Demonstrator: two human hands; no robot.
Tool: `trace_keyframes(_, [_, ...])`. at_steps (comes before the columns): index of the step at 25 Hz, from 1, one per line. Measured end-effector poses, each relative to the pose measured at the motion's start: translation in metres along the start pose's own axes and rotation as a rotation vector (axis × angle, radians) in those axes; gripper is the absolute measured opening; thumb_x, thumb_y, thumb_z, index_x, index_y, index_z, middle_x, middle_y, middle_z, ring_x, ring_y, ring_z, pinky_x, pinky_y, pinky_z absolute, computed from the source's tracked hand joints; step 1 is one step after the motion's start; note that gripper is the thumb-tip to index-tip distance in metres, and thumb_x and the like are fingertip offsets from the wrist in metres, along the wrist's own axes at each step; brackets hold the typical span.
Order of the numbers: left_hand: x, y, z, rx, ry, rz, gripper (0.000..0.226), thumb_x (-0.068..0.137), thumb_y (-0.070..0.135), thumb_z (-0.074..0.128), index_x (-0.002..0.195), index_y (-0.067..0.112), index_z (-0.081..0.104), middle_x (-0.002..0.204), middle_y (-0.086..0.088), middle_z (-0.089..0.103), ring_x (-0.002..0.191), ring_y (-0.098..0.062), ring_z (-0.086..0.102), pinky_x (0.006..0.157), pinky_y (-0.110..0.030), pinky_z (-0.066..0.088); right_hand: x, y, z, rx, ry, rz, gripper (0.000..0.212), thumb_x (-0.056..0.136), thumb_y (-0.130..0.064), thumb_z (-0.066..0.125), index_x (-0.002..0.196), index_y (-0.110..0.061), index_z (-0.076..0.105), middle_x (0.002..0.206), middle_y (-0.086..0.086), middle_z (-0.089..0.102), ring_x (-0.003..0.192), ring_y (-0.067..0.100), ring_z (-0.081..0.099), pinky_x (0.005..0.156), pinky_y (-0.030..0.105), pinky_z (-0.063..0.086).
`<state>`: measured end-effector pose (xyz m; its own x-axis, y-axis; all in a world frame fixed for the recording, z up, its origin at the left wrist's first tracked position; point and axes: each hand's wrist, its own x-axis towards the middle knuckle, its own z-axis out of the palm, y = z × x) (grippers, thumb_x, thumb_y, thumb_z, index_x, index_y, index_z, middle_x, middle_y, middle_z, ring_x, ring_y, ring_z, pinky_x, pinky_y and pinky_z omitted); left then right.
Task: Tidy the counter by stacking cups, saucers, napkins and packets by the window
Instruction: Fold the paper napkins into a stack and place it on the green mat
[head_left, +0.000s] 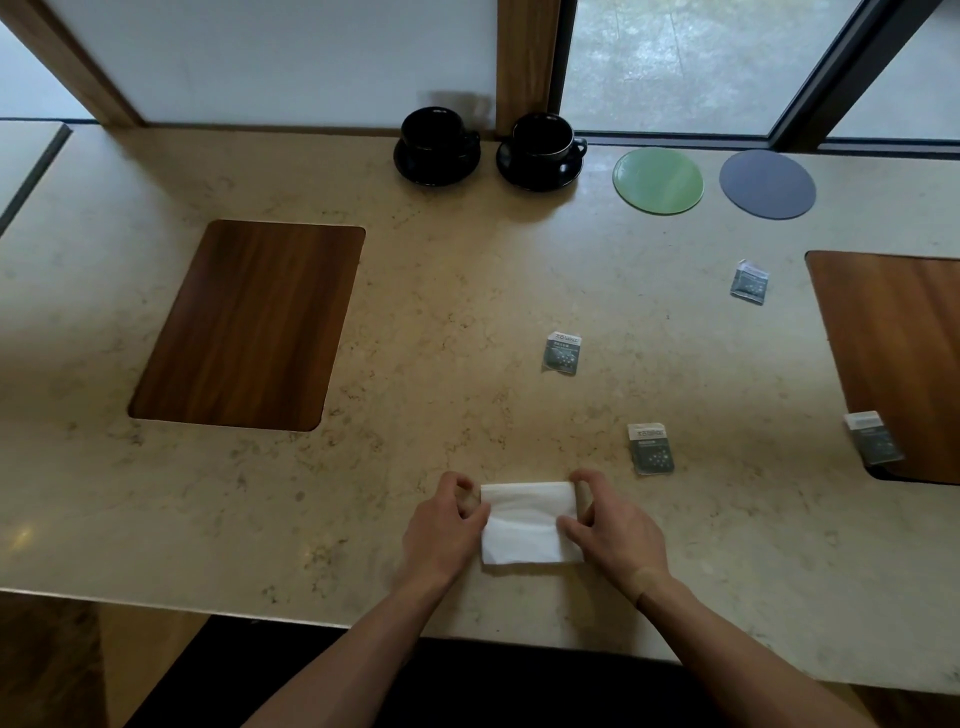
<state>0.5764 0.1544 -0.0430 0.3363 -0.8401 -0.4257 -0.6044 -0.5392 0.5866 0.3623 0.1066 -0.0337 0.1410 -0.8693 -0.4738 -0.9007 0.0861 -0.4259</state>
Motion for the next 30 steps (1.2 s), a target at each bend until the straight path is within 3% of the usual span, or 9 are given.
trace_keyframes(3, [0.002,-0.003,-0.001,0.015,0.022,0.021,0.03,0.082,0.044,0.063,0.109,0.036,0.052,0.079,0.013,0.063,0.073,-0.005,0.061,0.068,-0.036,0.056,-0.004,-0.001,-0.001,-0.027,0.036,-0.031,0.05,0.086,-0.052,0.059,0.129,-0.041,0.037,0.082,-0.011,0.064,0.075,0.011,0.063,0.067,0.035,0.058])
trace_keyframes(6, [0.002,-0.003,0.001,0.159,0.064,0.177,0.04,0.082,0.043,0.064,0.12,0.033,0.054,0.111,0.013,0.056,0.099,-0.006,0.053,0.078,-0.027,0.053,-0.007,-0.001,0.0,-0.125,0.218,-0.154,0.048,0.086,-0.052,0.061,0.129,-0.033,0.05,0.11,-0.006,0.061,0.093,0.014,0.058,0.072,0.031,0.055])
trace_keyframes(8, [0.005,-0.001,0.003,0.23,0.077,0.262,0.044,0.083,0.043,0.065,0.124,0.029,0.056,0.117,0.008,0.052,0.105,-0.01,0.049,0.083,-0.027,0.051,-0.002,-0.001,-0.001,-0.209,0.252,-0.217,0.049,0.085,-0.05,0.062,0.129,-0.029,0.055,0.12,0.0,0.057,0.104,0.019,0.054,0.081,0.033,0.051])
trace_keyframes(11, [0.01,0.005,0.003,0.297,0.046,0.309,0.037,0.085,0.04,0.062,0.119,0.025,0.061,0.114,0.004,0.052,0.103,-0.013,0.049,0.086,-0.031,0.049,0.007,-0.005,-0.004,-0.294,0.211,-0.241,0.043,0.087,-0.049,0.06,0.125,-0.031,0.058,0.126,0.001,0.056,0.112,0.022,0.051,0.089,0.034,0.046])
trace_keyframes(17, [0.02,0.013,0.0,0.318,-0.035,0.271,0.033,0.082,0.039,0.06,0.111,0.024,0.057,0.113,0.004,0.05,0.102,-0.015,0.047,0.082,-0.033,0.049,0.015,-0.017,-0.009,-0.331,0.102,-0.214,0.031,0.09,-0.043,0.057,0.118,-0.033,0.053,0.126,-0.005,0.053,0.111,0.019,0.047,0.09,0.03,0.042])
trace_keyframes(25, [0.031,0.034,-0.007,0.382,-0.15,0.146,0.017,0.079,0.036,0.059,0.091,0.025,0.057,0.102,0.003,0.052,0.093,-0.017,0.048,0.072,-0.032,0.046,0.023,-0.028,-0.015,-0.346,0.019,-0.172,0.028,0.088,-0.037,0.057,0.113,-0.026,0.053,0.121,-0.002,0.051,0.107,0.019,0.046,0.089,0.033,0.045])
trace_keyframes(30, [0.028,0.033,-0.01,0.325,-0.166,0.225,0.01,0.079,0.033,0.057,0.08,0.026,0.051,0.089,0.005,0.054,0.079,-0.015,0.049,0.058,-0.028,0.037,0.021,-0.028,-0.016,-0.291,-0.011,-0.191,0.023,0.091,-0.035,0.054,0.112,-0.027,0.048,0.115,-0.004,0.06,0.1,0.019,0.05,0.078,0.033,0.042])
